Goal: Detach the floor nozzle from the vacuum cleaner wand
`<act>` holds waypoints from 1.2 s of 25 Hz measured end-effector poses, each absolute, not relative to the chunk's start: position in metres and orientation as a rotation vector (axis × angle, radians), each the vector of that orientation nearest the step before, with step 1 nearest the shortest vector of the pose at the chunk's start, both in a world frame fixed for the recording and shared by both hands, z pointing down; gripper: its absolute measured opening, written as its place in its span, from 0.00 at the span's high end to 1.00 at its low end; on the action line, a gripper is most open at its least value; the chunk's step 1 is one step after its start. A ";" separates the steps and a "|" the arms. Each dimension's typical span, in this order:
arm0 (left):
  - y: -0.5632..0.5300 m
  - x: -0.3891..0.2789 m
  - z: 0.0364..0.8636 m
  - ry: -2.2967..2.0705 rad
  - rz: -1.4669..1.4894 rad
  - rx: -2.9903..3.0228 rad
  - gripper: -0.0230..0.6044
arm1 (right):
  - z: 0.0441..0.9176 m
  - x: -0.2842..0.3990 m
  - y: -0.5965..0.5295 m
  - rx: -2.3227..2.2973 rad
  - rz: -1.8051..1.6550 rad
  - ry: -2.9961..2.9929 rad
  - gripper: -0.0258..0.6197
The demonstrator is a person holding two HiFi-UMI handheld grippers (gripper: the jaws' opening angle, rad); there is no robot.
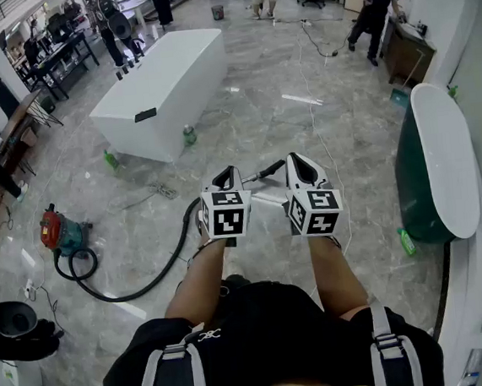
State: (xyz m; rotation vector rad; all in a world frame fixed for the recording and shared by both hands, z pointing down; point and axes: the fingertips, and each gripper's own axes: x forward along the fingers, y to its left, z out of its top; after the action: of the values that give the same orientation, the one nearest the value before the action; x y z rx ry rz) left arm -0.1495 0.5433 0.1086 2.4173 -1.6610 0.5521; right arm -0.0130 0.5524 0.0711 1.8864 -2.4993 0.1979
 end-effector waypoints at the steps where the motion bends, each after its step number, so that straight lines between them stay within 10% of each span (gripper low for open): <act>1: 0.540 -0.148 0.109 -1.657 0.552 2.420 0.95 | 0.071 -0.011 0.550 1.890 0.202 -2.496 0.94; 30: 0.228 -0.154 0.109 -1.524 0.538 2.506 0.95 | 0.076 -0.008 0.254 2.019 0.261 -2.325 0.94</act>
State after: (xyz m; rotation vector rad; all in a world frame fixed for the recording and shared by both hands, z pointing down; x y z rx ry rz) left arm -0.1542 0.2277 0.1094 2.5056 -1.5242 0.5381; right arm -0.0081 0.2538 0.0762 2.0192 -2.3247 0.2610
